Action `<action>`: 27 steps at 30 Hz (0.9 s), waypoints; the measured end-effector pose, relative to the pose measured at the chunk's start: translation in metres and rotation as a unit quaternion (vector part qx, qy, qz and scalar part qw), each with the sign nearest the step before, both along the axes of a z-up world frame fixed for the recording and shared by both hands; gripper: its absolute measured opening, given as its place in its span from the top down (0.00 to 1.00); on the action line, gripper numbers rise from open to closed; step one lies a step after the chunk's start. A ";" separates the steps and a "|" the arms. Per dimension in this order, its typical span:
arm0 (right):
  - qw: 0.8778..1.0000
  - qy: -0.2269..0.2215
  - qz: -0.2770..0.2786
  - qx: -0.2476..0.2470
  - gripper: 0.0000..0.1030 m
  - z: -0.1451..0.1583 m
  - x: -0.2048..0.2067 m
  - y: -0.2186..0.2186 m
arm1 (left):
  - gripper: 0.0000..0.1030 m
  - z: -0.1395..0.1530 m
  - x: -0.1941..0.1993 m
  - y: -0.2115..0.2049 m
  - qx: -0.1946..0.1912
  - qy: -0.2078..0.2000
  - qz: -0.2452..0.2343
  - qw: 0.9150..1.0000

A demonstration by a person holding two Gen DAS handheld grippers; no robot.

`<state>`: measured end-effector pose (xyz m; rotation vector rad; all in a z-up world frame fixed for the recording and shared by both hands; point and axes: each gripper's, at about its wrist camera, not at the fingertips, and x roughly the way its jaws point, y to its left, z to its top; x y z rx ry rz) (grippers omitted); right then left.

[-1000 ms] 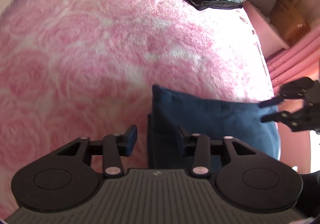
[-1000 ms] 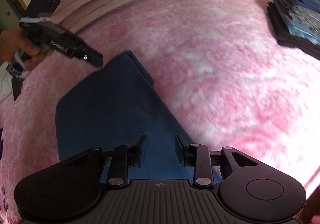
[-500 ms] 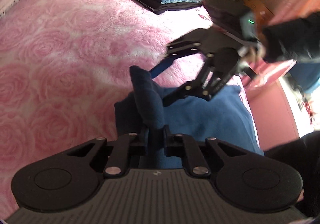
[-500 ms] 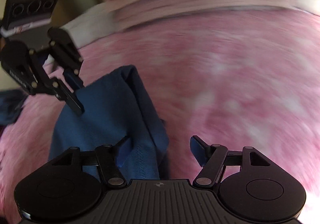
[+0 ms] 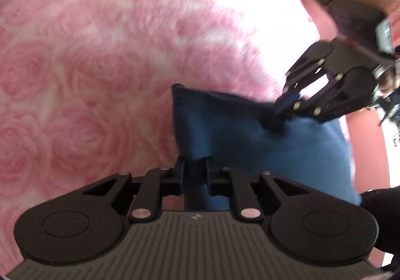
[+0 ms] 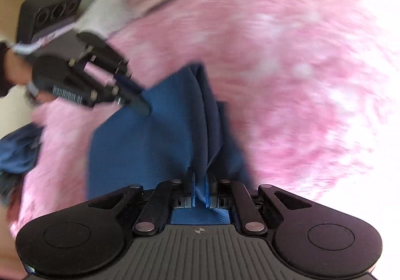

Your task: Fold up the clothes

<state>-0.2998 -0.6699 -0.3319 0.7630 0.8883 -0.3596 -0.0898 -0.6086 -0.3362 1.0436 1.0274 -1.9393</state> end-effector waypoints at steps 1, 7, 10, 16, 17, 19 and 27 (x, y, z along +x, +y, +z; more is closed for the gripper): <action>1.000 0.006 -0.015 0.007 0.94 -0.007 0.000 -0.005 | 0.80 -0.001 0.001 -0.001 0.002 0.003 0.001 1.000; 0.999 -0.012 -0.045 0.020 0.57 -0.003 -0.023 -0.001 | 0.75 -0.007 0.007 -0.007 0.014 0.018 0.004 1.000; 0.998 -0.013 -0.056 0.019 0.49 0.002 -0.040 0.011 | 0.75 -0.006 0.007 -0.015 0.010 0.028 0.006 1.000; 0.998 0.011 -0.069 0.002 0.49 0.007 -0.074 0.037 | 0.84 -0.015 -0.011 -0.039 -0.002 0.046 0.014 0.999; 0.997 0.016 -0.072 -0.001 0.51 0.007 -0.080 0.041 | 0.91 -0.016 -0.015 -0.041 -0.003 0.046 0.008 0.999; 0.997 0.026 -0.078 0.002 0.80 0.009 -0.090 0.046 | 0.93 -0.013 -0.022 -0.037 -0.013 0.038 -0.013 0.999; 0.994 0.044 -0.100 -0.013 1.00 0.032 -0.112 0.071 | 0.94 -0.002 -0.024 -0.033 -0.022 0.058 -0.027 0.998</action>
